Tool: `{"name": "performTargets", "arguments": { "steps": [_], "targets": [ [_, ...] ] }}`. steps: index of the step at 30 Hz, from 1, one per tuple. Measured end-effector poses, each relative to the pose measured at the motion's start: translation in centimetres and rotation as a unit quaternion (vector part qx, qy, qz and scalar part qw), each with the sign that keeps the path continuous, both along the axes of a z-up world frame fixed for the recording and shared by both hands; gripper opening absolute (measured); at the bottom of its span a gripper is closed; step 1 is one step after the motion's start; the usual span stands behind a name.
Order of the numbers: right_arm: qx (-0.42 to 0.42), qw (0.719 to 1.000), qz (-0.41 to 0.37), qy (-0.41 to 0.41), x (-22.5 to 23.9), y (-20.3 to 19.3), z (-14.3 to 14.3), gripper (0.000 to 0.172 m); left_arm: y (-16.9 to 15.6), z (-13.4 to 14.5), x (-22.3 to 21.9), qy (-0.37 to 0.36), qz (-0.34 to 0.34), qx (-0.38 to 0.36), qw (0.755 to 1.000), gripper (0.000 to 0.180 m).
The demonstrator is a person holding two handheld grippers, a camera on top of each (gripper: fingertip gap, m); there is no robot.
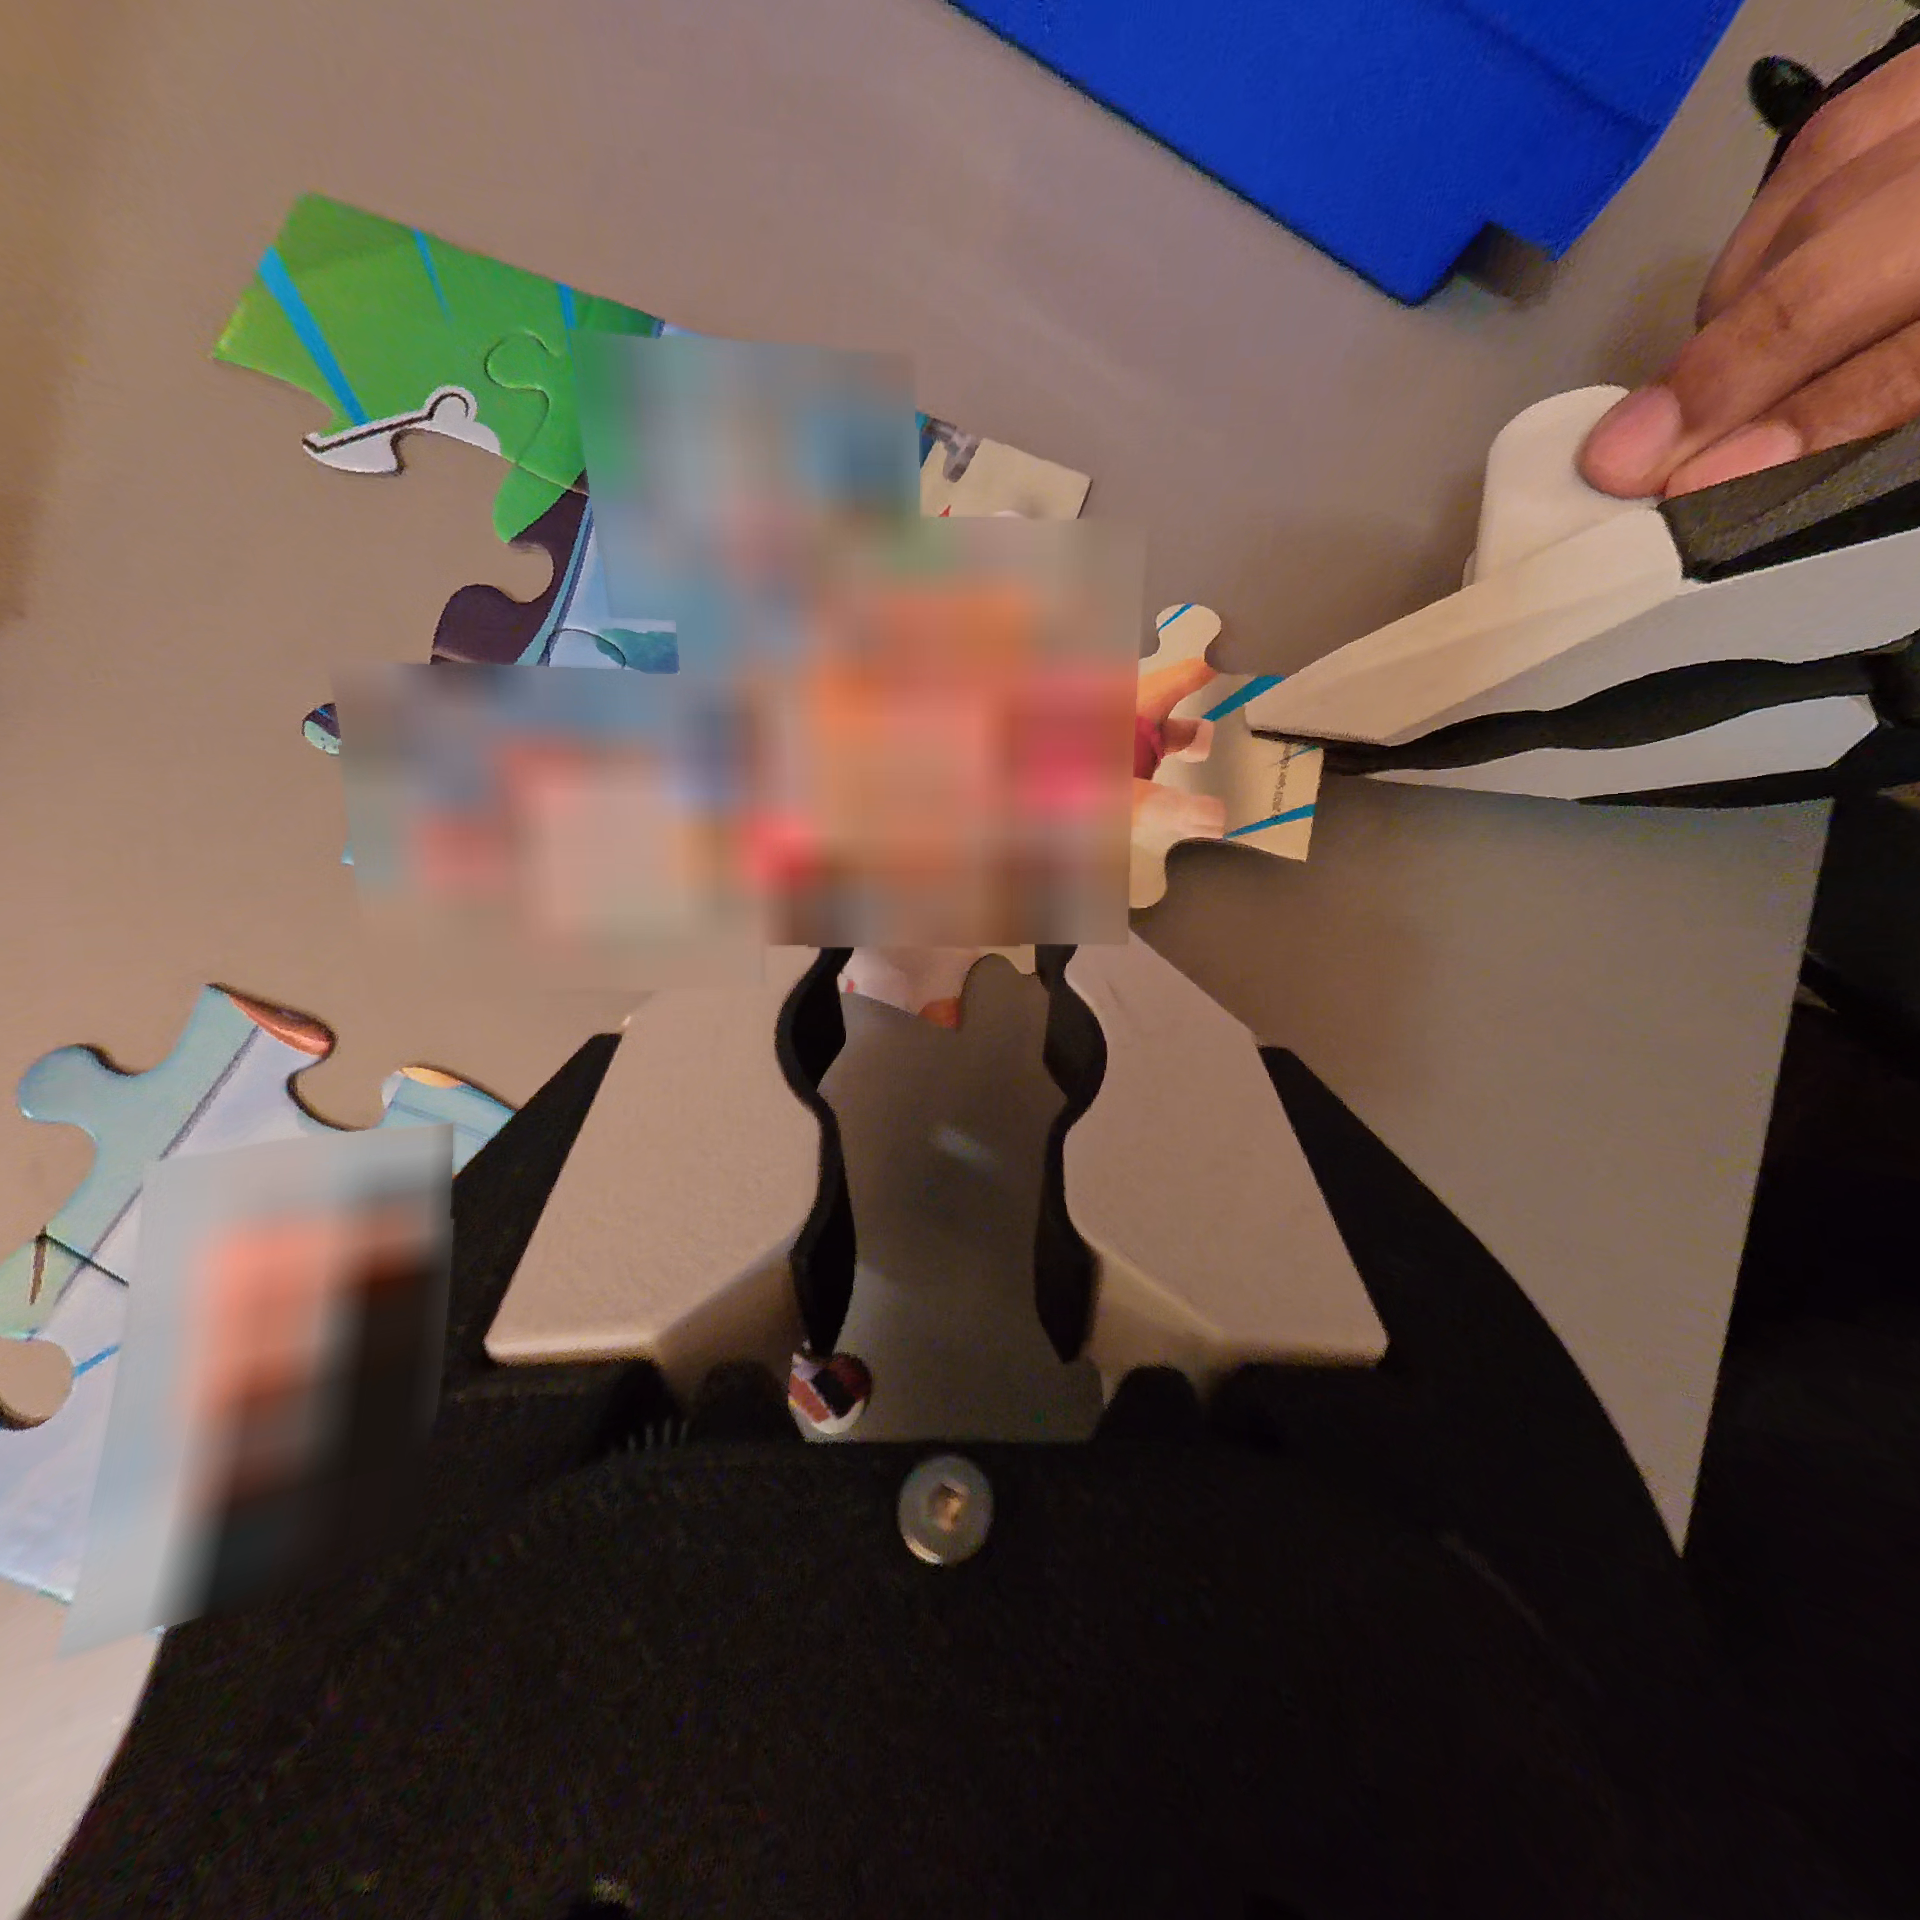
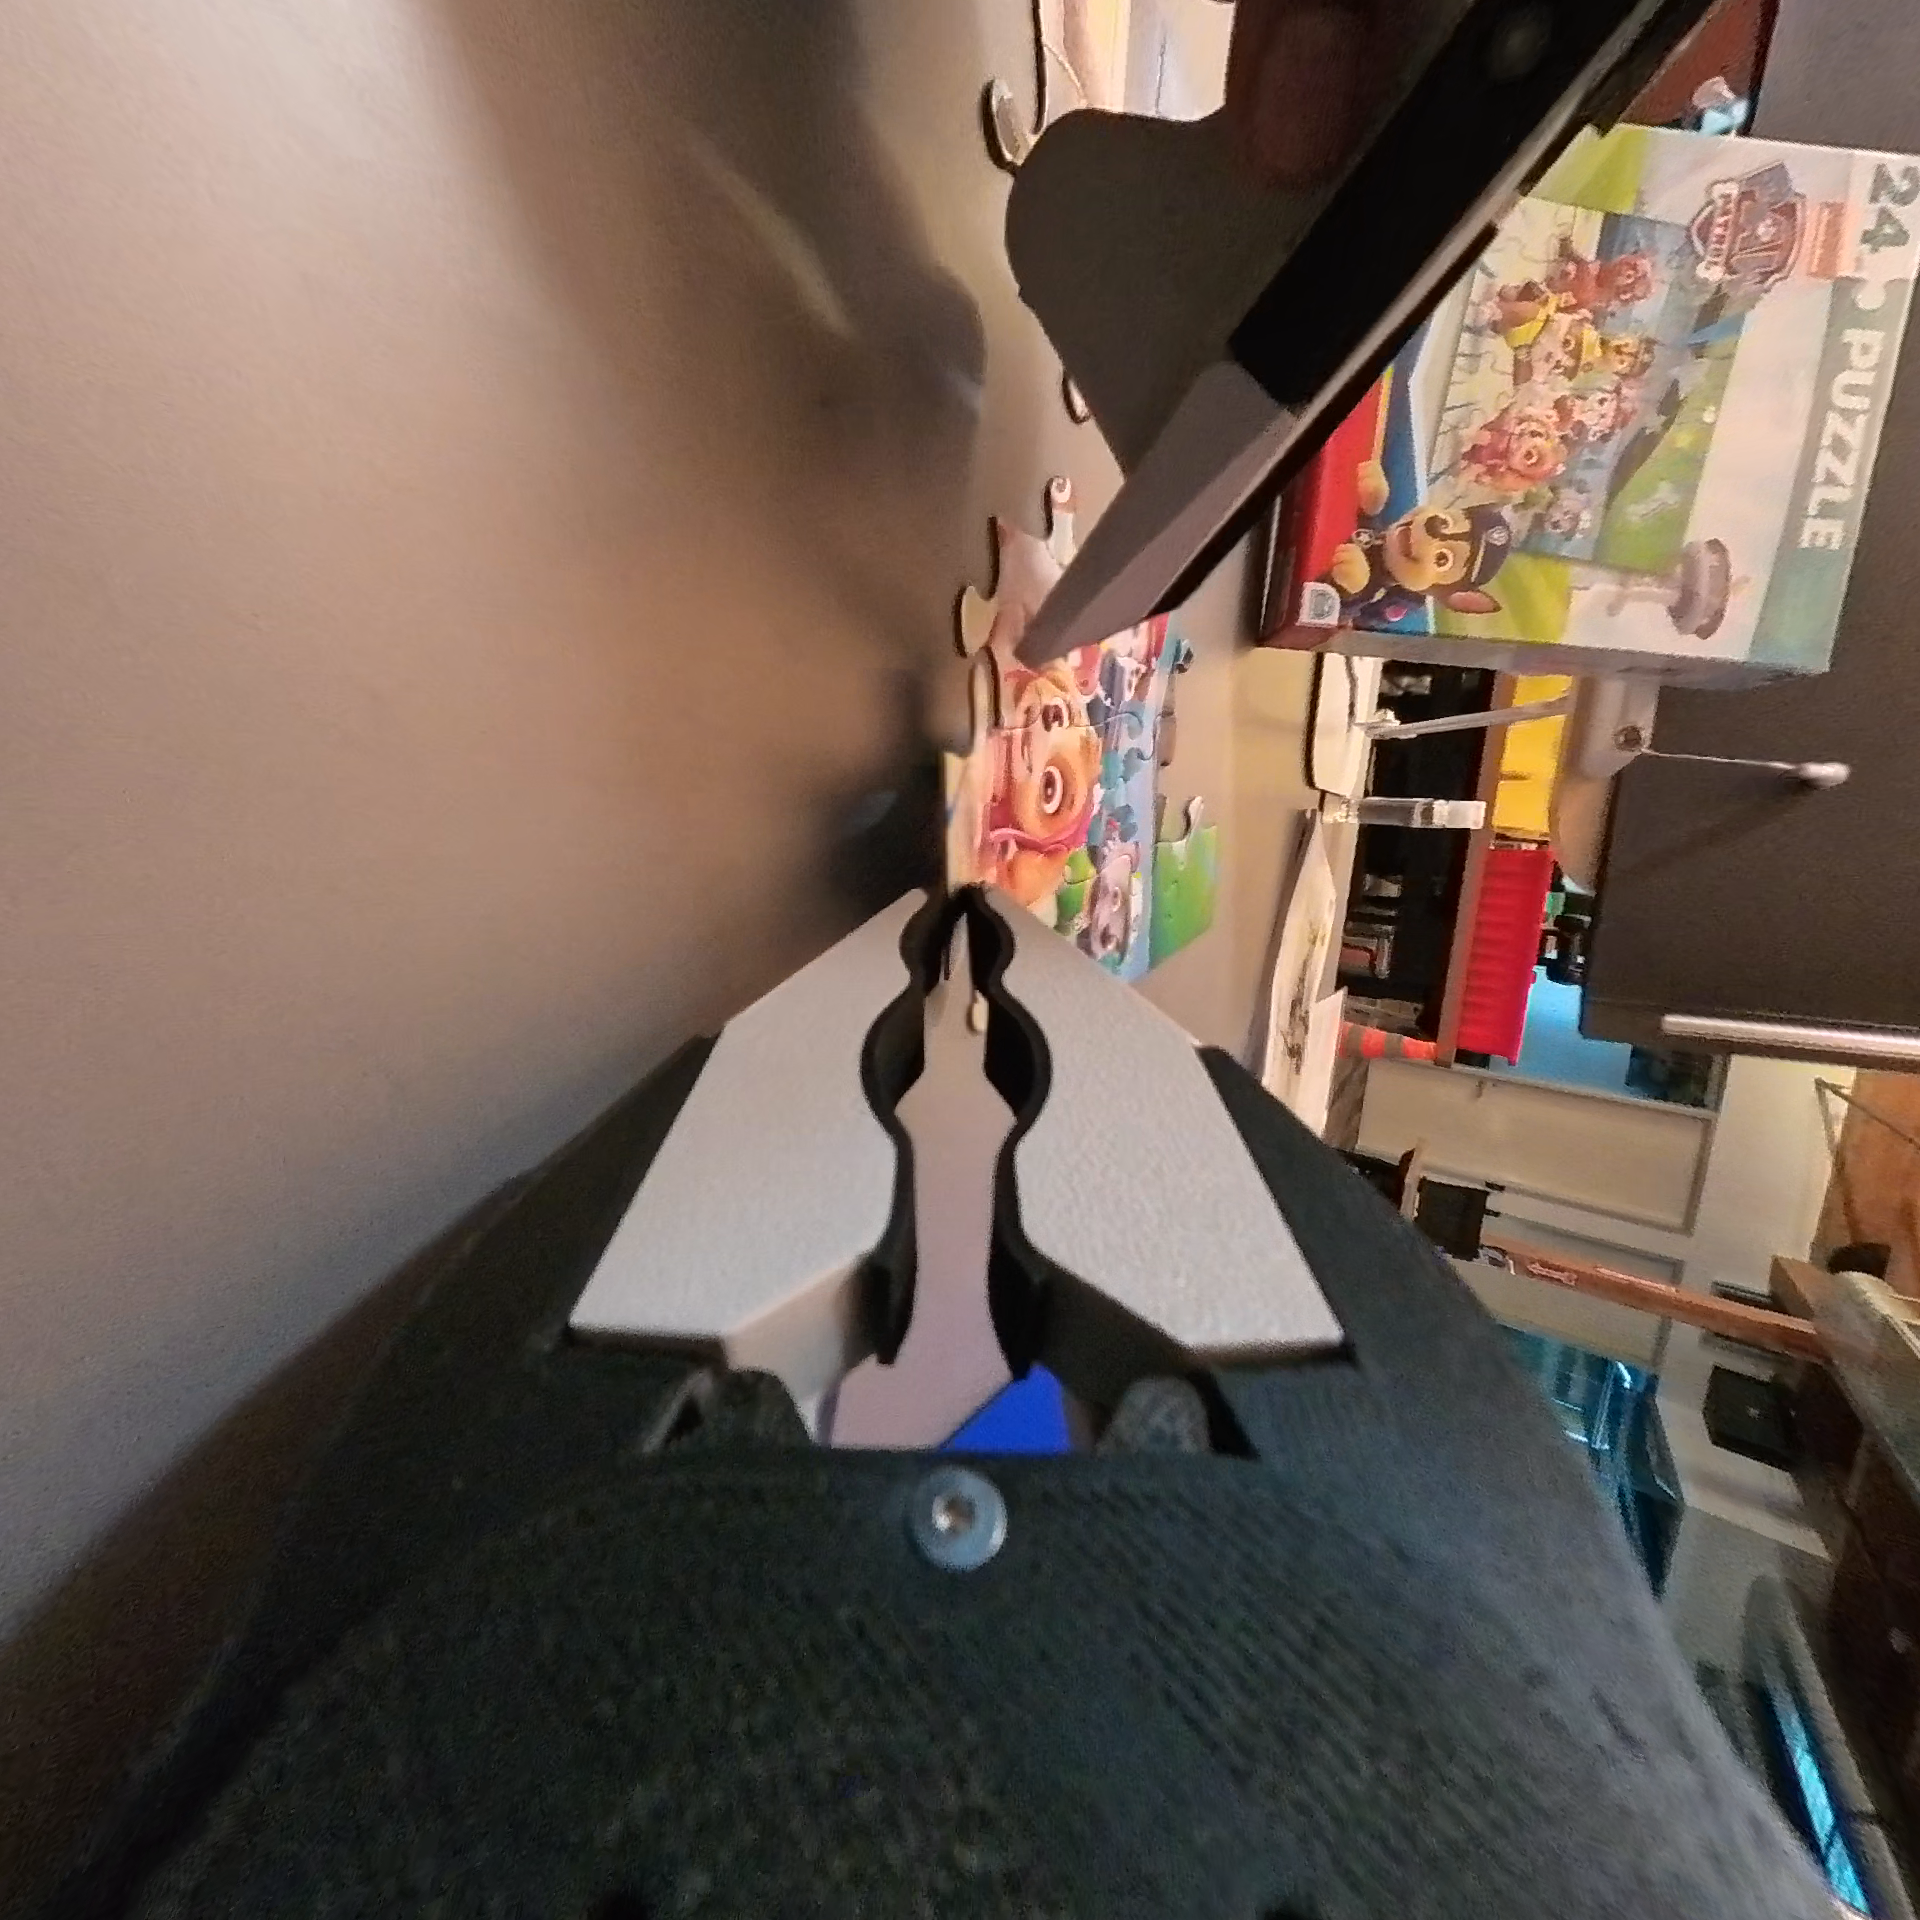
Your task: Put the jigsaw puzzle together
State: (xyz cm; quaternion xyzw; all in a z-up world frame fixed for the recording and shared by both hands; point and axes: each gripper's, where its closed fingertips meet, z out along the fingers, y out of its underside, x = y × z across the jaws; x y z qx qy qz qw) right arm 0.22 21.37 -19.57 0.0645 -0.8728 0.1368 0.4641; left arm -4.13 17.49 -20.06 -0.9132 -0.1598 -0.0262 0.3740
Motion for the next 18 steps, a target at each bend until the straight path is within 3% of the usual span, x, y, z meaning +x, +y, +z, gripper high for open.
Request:
{"name": "performTargets", "arguments": {
  "steps": [10,18],
  "targets": [
    [-0.019,0.999,-0.035,-0.037,0.2,1.7,-0.2,0.023,-0.2,-0.7,-0.7,0.016,0.005,-0.027,0.999,0.028],
    [-0.013,0.996,-0.065,-0.054,-0.4,1.4,-0.7,0.014,0.0,-0.8,-0.4,0.022,-0.004,-0.037,0.999,0.023]
  ]
}}
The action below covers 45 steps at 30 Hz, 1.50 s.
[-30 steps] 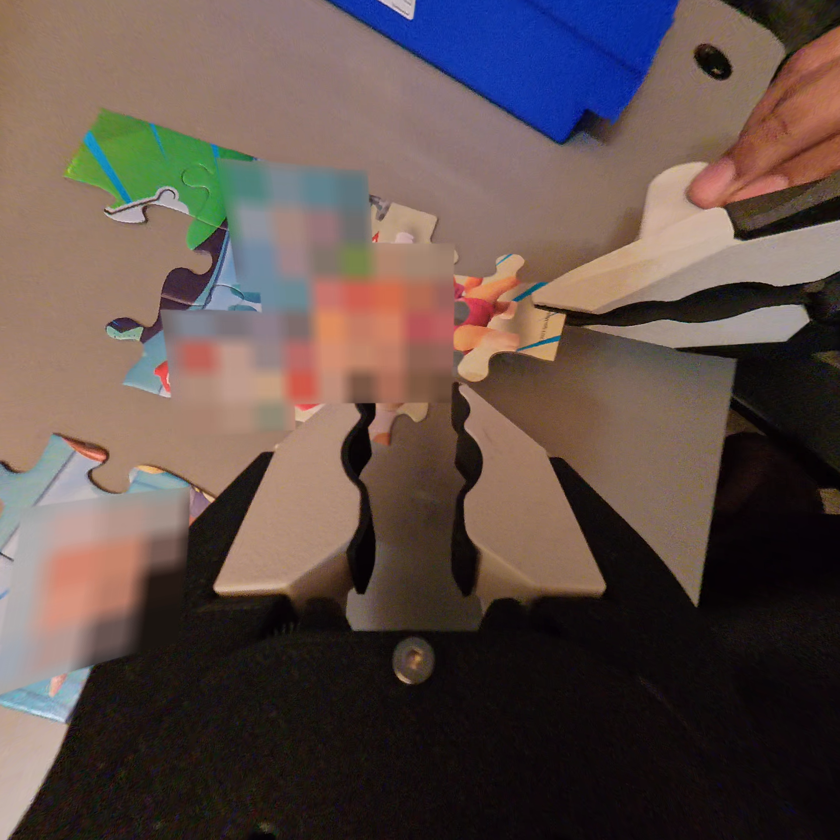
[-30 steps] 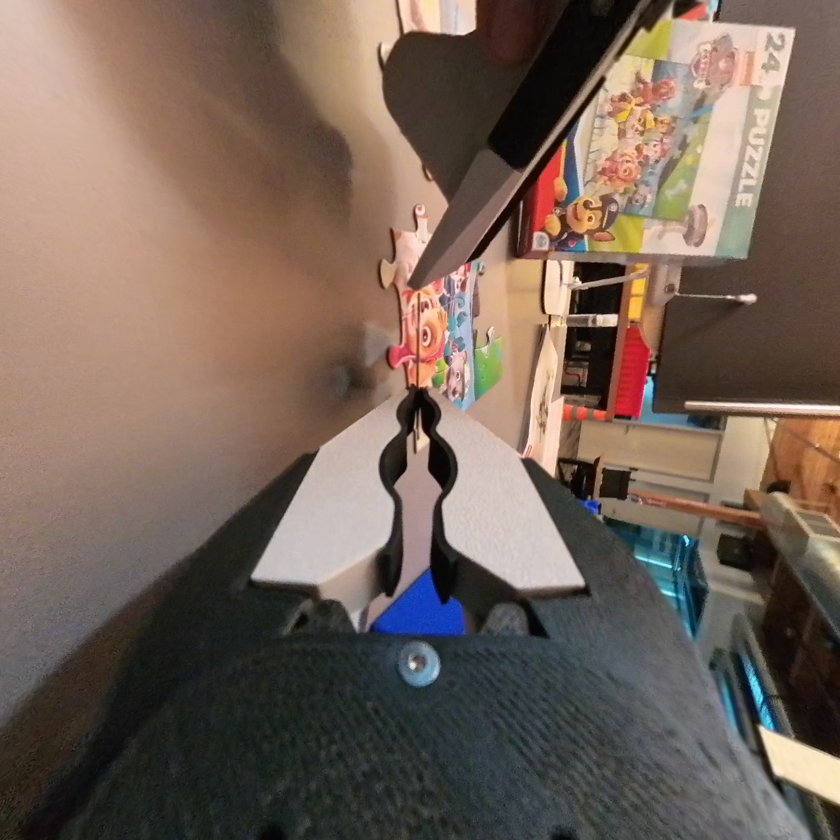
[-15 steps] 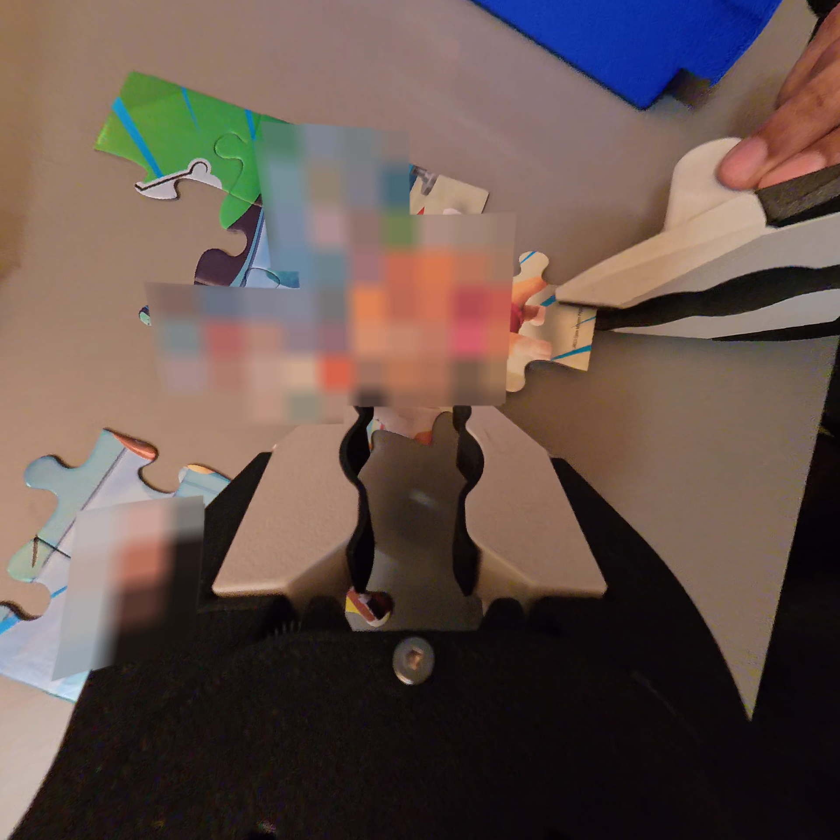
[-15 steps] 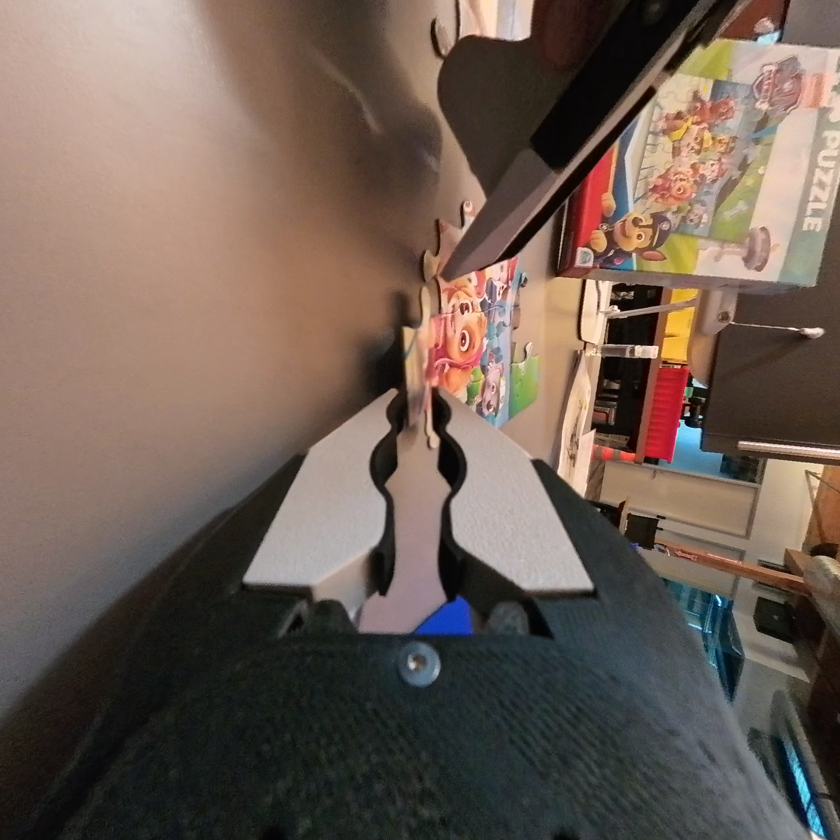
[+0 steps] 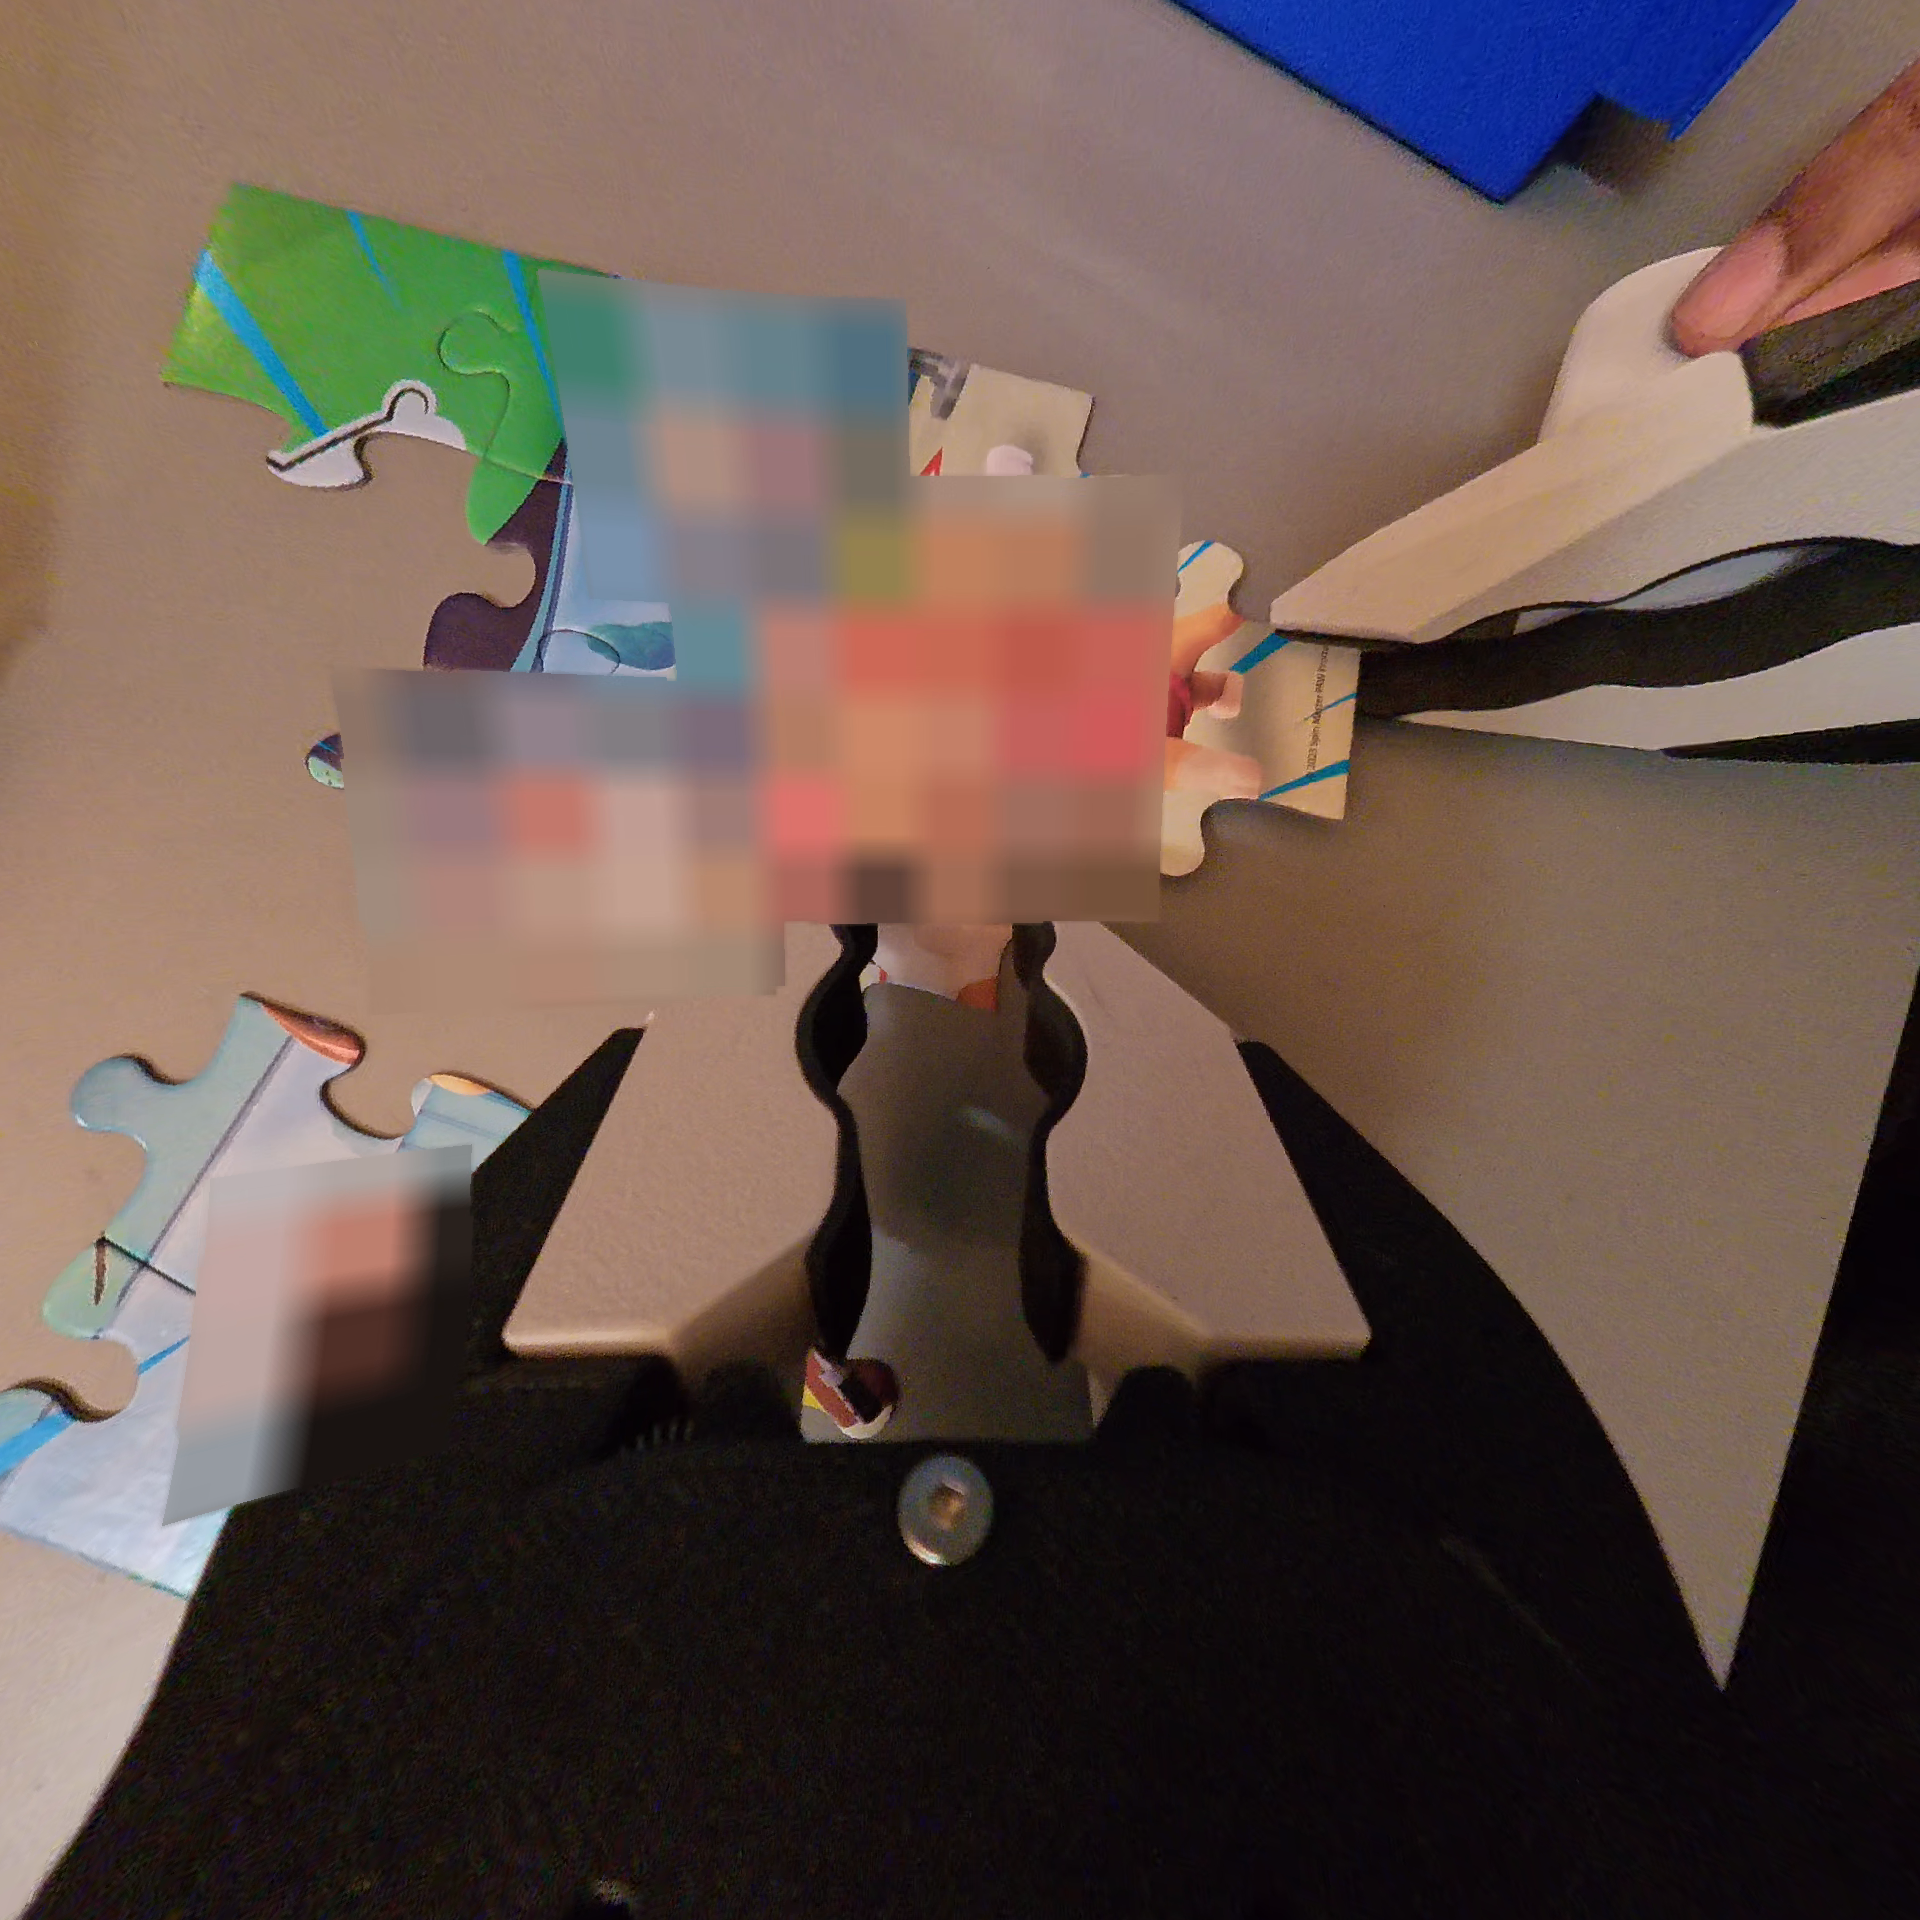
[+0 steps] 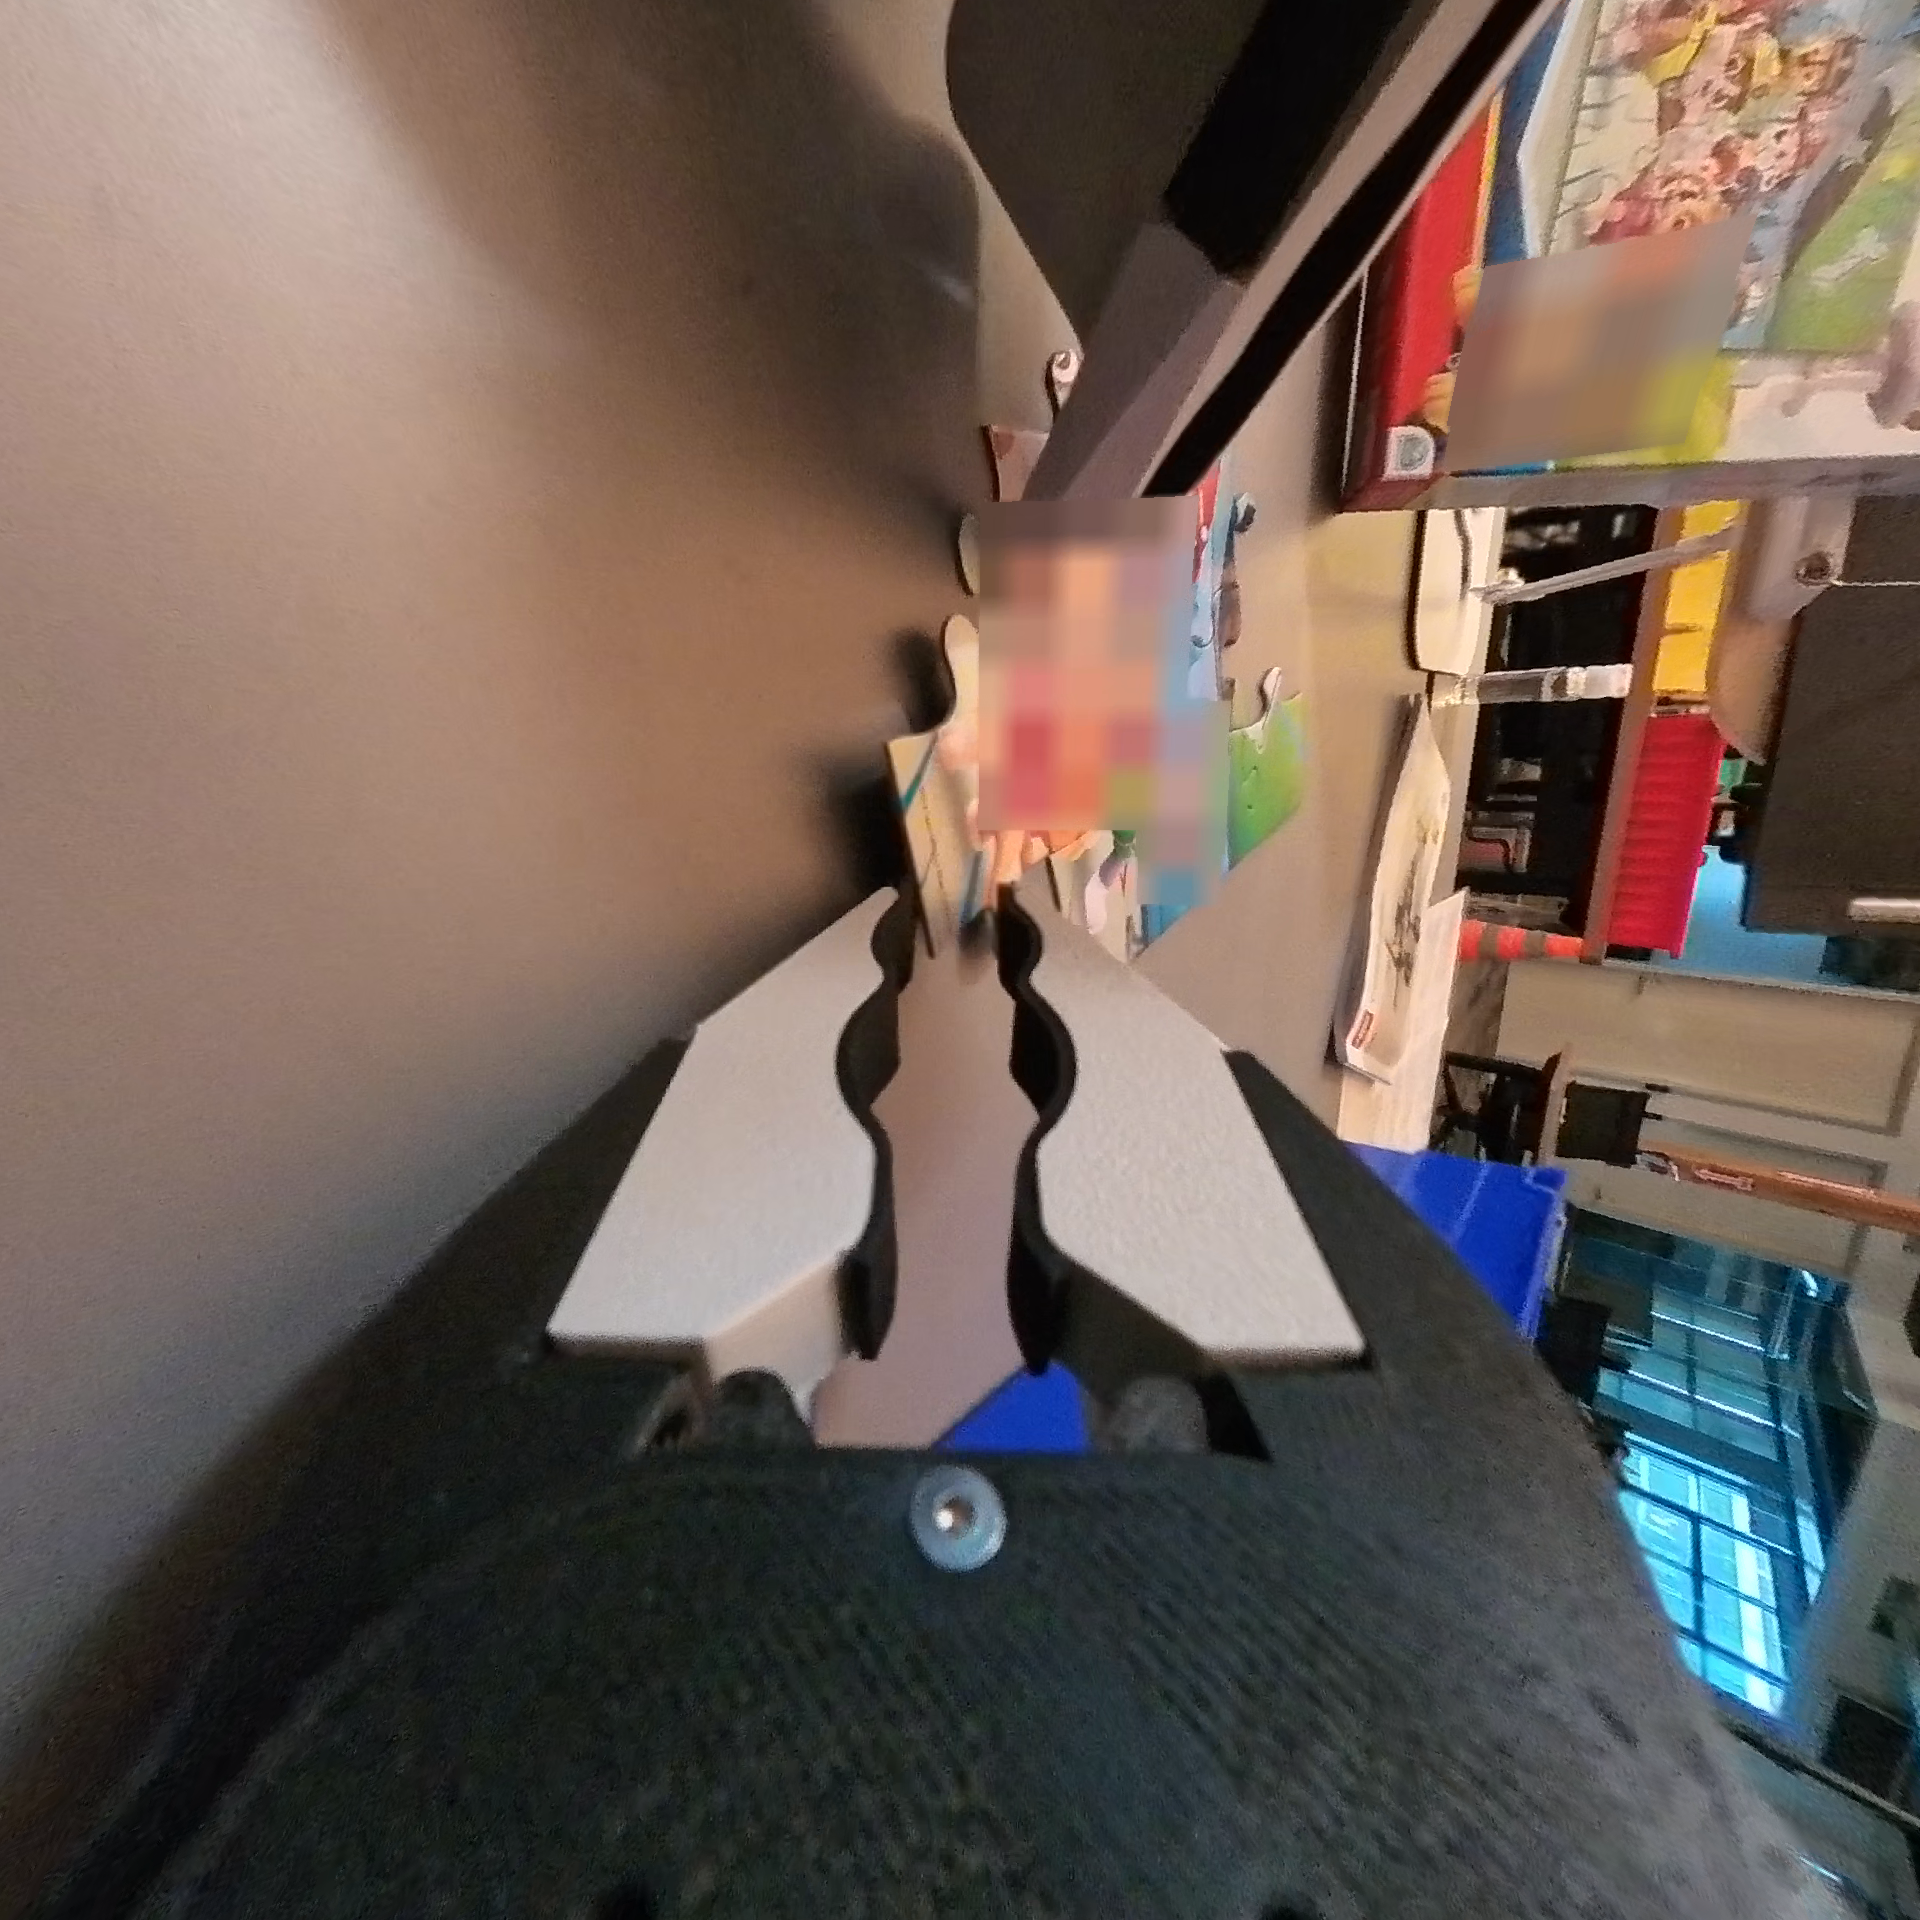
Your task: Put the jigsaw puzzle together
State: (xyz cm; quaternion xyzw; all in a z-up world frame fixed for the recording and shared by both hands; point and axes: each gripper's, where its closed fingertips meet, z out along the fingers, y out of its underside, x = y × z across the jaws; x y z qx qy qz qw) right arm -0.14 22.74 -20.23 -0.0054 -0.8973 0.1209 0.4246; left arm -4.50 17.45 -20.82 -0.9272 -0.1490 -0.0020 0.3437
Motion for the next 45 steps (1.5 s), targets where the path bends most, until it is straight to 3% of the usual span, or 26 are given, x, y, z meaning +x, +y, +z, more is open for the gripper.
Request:
{"name": "performTargets", "arguments": {
  "steps": [11,18,26,29,34,42,45],
  "targets": [
    [0.010,0.999,-0.037,-0.038,0.1,1.6,0.5,0.030,0.0,0.0,-0.1,-0.006,0.002,0.005,1.000,0.020],
    [0.012,0.996,-0.059,-0.067,0.5,1.8,0.4,0.031,0.0,0.0,-0.2,-0.008,0.001,0.005,1.000,0.019],
    [-0.135,0.975,-0.108,-0.139,1.1,0.9,0.9,0.036,0.0,0.0,-0.1,-0.010,0.000,0.010,1.000,0.018],
    [-0.199,0.957,-0.136,-0.161,0.2,-0.5,0.9,0.033,0.0,0.0,-0.1,-0.010,0.000,0.010,1.000,0.018],
    [-0.283,0.909,-0.172,-0.252,0.7,-1.1,0.1,0.053,0.0,0.0,-0.1,-0.010,0.002,0.007,1.000,0.018],
    [-0.335,0.875,-0.238,-0.256,0.2,-0.2,-0.5,0.052,0.3,0.0,0.1,-0.016,-0.001,0.016,1.000,0.016],
    [-0.365,0.848,-0.281,-0.264,0.2,-0.2,-0.6,0.051,0.3,0.0,0.1,-0.020,0.000,0.019,1.000,0.016]
  ]
}}
